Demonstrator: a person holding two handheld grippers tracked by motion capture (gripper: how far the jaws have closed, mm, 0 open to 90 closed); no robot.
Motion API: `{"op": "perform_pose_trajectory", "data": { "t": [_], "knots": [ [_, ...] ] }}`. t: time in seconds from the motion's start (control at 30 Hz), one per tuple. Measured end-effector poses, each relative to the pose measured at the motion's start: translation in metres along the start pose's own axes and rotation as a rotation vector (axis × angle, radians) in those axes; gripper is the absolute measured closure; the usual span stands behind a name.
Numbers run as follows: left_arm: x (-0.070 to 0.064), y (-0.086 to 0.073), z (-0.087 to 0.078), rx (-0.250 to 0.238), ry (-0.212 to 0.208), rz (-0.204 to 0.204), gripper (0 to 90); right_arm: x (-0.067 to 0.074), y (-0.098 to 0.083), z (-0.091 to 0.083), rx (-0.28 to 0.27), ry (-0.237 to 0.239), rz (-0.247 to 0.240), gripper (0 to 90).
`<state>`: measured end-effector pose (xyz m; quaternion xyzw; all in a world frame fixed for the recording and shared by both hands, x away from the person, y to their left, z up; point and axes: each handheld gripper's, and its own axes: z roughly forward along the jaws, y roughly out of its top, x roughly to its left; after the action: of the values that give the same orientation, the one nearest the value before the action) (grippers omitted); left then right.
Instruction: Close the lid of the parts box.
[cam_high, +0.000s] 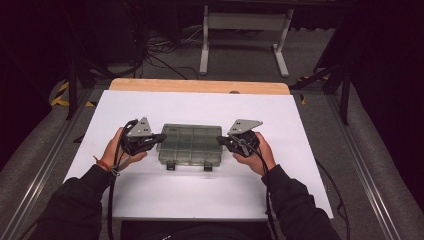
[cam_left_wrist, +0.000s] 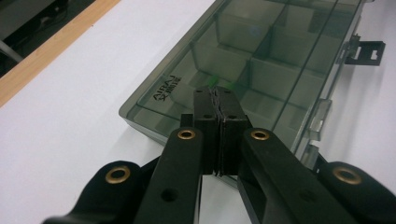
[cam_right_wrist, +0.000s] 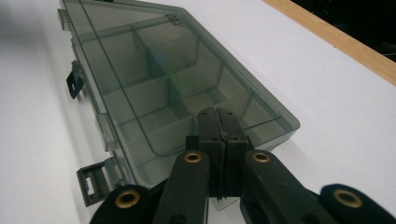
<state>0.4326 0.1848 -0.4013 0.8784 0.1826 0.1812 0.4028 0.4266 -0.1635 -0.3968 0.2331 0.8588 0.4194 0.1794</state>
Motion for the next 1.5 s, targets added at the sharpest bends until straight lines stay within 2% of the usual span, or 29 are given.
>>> {"op": "perform_pose_trajectory", "data": {
  "t": [0.4, 0.7, 0.93, 1.2, 1.3, 1.5],
  "knots": [
    [-0.008, -0.007, -0.001, 0.020, -0.007, 0.012, 88.0, 0.014, -0.005, 0.002, 0.030, 0.014, -0.043, 90.0],
    [-0.013, -0.012, 0.002, 0.035, -0.008, 0.014, 86.9, 0.021, -0.010, 0.004, 0.047, 0.034, -0.049, 90.0],
    [-0.018, -0.012, 0.005, 0.043, -0.008, 0.040, 86.3, 0.023, -0.014, 0.006, 0.049, 0.023, -0.049, 90.0],
    [-0.019, -0.013, 0.006, 0.037, -0.014, 0.034, 87.3, 0.027, -0.018, 0.009, 0.045, 0.023, -0.054, 90.0],
    [-0.021, -0.016, 0.008, 0.044, -0.019, 0.029, 87.7, 0.030, -0.017, 0.010, 0.054, 0.011, -0.077, 90.0],
    [-0.024, -0.020, 0.010, 0.043, -0.027, 0.016, 89.4, 0.031, -0.019, 0.009, 0.047, 0.018, -0.064, 90.0]
  ]
}}
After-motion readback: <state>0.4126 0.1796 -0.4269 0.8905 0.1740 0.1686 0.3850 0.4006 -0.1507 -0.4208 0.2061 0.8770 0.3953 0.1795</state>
